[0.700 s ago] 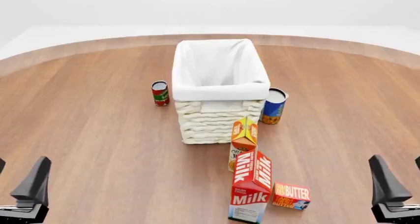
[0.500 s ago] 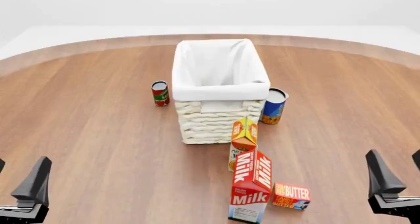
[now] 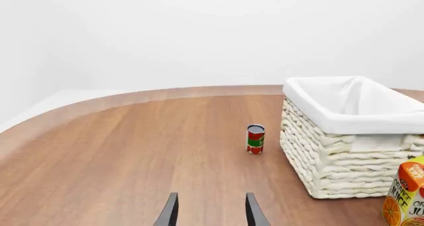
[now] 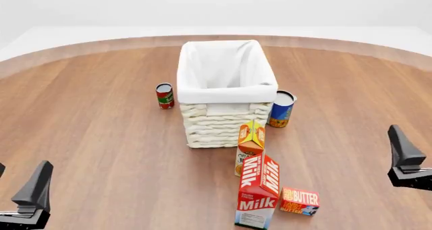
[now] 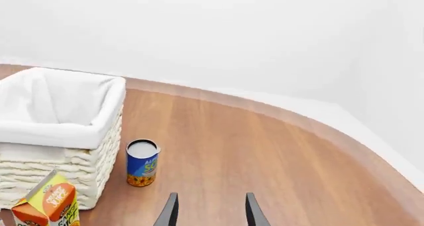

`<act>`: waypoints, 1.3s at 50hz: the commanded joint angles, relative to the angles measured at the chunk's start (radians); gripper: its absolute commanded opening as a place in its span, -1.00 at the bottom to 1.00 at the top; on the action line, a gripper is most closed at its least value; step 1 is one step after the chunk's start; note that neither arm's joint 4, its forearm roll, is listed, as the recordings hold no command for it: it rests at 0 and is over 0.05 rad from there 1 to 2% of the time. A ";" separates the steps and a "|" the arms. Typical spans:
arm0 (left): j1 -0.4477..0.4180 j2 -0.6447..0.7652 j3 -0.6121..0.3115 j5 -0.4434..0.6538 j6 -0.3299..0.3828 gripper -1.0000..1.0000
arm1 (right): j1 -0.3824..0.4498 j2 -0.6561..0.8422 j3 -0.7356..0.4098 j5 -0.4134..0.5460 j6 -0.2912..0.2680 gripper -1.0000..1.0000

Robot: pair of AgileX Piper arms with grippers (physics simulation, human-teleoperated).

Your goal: Pick up the butter and put it in the basket.

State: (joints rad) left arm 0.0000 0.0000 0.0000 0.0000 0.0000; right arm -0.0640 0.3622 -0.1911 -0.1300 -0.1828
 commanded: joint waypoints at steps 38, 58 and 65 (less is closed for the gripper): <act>0.000 0.000 0.000 0.000 0.000 1.00 | 0.255 0.318 -0.535 0.566 -0.526 1.00; 0.000 0.000 0.000 0.000 0.000 1.00 | 0.270 0.465 -0.448 0.637 -0.611 1.00; 0.000 0.000 0.000 0.000 0.000 1.00 | 0.265 0.489 -0.424 0.652 -0.630 1.00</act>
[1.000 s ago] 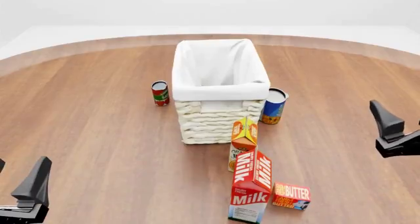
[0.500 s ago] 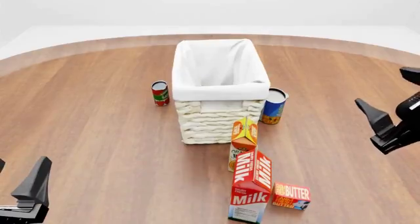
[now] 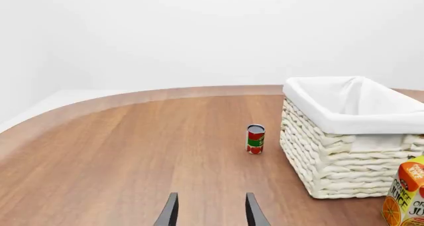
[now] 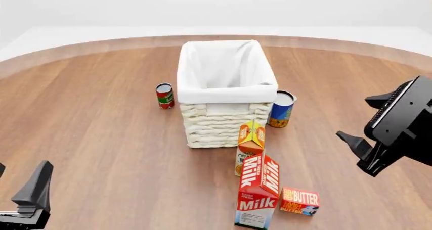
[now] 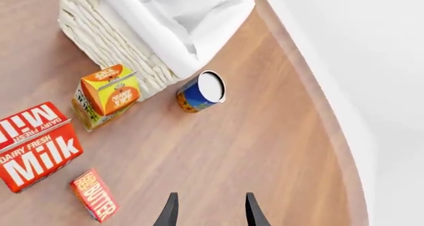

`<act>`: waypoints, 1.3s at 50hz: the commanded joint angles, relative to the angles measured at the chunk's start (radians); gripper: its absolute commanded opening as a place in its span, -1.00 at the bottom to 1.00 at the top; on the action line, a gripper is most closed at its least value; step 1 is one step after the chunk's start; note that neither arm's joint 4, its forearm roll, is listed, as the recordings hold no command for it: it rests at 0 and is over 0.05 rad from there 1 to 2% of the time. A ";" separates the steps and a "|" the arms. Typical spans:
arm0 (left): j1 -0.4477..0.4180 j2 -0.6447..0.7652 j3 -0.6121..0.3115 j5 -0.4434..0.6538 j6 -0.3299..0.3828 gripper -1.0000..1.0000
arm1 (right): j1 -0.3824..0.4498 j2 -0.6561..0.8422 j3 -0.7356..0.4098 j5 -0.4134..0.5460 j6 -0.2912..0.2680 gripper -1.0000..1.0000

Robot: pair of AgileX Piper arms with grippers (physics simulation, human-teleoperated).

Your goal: Pick up the butter and put it in the basket.

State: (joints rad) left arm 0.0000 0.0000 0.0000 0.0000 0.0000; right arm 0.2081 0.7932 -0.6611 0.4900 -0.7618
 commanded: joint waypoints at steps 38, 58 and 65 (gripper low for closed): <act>0.000 0.000 0.000 0.000 0.000 1.00 | 0.178 0.029 0.117 0.219 0.017 1.00; 0.000 0.000 0.000 0.000 0.000 1.00 | 0.257 0.089 0.220 0.142 0.058 1.00; 0.000 0.000 0.000 0.000 0.000 1.00 | 0.271 0.100 0.236 0.131 0.067 1.00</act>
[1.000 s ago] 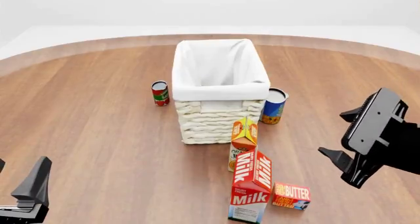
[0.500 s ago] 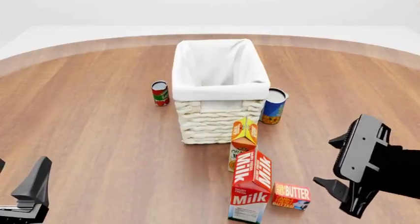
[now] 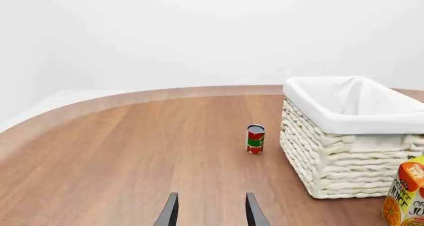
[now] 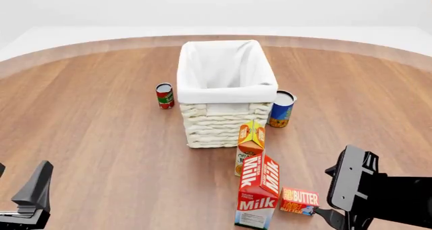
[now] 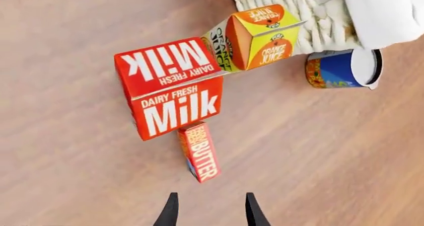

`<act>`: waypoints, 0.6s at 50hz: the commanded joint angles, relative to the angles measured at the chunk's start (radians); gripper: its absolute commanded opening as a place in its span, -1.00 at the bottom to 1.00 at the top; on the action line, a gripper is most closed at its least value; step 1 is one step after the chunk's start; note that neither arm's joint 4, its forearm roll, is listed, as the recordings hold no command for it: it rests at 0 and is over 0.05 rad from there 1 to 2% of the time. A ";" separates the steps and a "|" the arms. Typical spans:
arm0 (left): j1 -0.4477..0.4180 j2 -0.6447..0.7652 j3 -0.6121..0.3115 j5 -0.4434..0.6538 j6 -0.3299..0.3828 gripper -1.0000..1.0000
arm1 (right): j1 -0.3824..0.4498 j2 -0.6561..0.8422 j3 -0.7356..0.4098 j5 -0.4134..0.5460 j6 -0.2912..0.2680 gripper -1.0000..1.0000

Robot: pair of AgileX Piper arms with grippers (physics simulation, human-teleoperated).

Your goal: Pick up the butter and put it in the basket.

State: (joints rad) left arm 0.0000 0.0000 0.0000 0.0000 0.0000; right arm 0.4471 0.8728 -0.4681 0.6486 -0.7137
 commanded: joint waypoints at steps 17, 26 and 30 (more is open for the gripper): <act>0.000 0.000 0.000 0.000 0.000 1.00 | 0.018 0.105 0.071 -0.123 0.015 1.00; 0.000 0.000 0.000 0.000 0.000 1.00 | 0.008 0.193 0.088 -0.231 0.011 1.00; 0.000 0.000 0.000 0.000 0.000 1.00 | 0.015 0.241 0.104 -0.285 0.017 1.00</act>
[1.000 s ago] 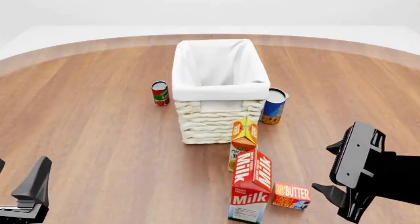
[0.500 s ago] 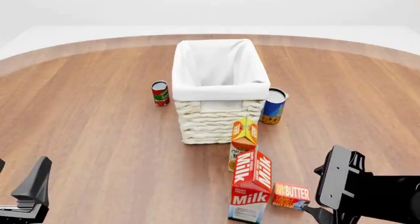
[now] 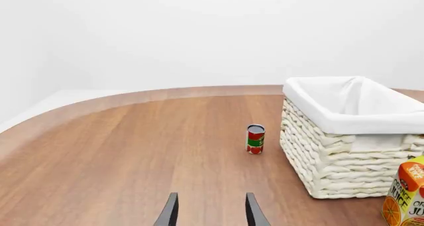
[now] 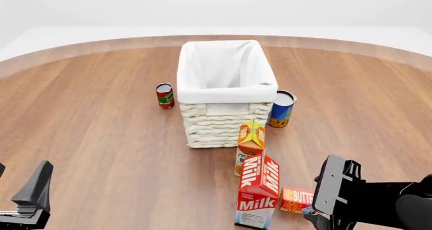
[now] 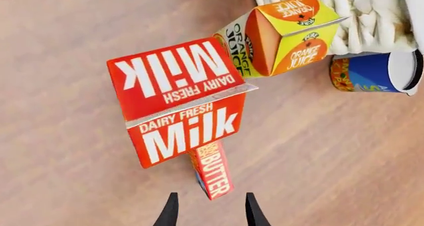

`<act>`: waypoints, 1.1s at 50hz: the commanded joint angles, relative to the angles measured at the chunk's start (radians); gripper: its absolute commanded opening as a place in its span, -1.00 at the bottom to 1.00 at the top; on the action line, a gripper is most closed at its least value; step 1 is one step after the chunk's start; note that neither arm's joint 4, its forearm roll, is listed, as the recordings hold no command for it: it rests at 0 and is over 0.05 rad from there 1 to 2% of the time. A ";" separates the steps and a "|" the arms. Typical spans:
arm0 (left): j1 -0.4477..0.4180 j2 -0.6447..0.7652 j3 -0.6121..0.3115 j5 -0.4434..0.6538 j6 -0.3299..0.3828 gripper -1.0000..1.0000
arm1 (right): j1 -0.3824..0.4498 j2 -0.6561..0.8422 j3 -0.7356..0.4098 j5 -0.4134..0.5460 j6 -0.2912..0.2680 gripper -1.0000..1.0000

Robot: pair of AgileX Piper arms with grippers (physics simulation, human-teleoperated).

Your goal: Pick up the butter and put it in the basket.

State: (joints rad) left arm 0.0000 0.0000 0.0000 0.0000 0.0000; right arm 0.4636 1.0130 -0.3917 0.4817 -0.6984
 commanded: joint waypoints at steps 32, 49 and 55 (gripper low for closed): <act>0.000 0.000 0.000 0.000 0.000 1.00 | -0.032 0.221 0.061 -0.252 -0.015 1.00; 0.000 0.000 0.000 0.000 0.000 1.00 | 0.013 0.393 0.083 -0.423 0.027 -1.00; 0.000 0.000 0.000 0.000 0.000 1.00 | 0.016 0.383 0.084 -0.415 0.025 -1.00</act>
State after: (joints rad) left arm 0.0000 0.0000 0.0000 0.0000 0.0000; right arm 0.4532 1.3060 -0.3187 0.1154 -0.6763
